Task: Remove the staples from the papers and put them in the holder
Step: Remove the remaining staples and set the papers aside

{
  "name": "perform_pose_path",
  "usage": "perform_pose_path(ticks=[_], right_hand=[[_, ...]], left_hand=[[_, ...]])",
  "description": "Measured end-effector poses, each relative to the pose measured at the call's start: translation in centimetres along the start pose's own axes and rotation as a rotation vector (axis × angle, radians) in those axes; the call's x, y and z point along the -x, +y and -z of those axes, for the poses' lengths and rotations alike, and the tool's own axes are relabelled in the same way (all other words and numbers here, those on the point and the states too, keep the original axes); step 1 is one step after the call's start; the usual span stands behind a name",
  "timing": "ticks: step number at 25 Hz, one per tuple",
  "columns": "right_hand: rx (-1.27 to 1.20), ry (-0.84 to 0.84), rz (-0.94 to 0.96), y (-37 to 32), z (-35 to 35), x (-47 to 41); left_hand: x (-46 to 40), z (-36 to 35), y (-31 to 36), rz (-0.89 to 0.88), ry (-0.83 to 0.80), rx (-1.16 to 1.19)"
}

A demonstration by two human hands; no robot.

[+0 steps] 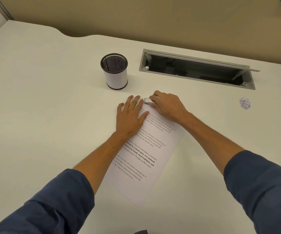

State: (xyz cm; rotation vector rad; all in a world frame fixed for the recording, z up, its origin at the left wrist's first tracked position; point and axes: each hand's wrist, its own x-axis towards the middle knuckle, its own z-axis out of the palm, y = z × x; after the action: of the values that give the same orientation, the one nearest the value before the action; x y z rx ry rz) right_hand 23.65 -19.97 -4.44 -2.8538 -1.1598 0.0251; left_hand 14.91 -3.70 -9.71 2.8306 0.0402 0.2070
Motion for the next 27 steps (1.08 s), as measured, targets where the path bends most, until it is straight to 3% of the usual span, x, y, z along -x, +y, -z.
perform_pose_path(ticks=[5, 10, 12, 21, 27], right_hand=[[-0.078, -0.003, -0.025, 0.2, -0.4, -0.3], [0.131, 0.067, 0.113, 0.3, -1.2, -0.1], [0.092, 0.061, 0.068, 0.3, -1.2, -0.4], [-0.268, -0.271, -0.154, 0.9, 0.8, -3.9], [-0.432, -0.350, -0.195, 1.0, 1.8, -5.2]], left_hand=[[0.0, 0.0, -0.1, -0.005, -0.016, -0.001], [0.1, -0.1, 0.0, -0.011, -0.012, -0.004], [0.0, -0.1, 0.0, -0.011, -0.016, -0.010], [0.1, 0.1, 0.1, -0.014, -0.025, 0.001], [0.1, 0.1, 0.0, -0.014, -0.022, 0.005]])
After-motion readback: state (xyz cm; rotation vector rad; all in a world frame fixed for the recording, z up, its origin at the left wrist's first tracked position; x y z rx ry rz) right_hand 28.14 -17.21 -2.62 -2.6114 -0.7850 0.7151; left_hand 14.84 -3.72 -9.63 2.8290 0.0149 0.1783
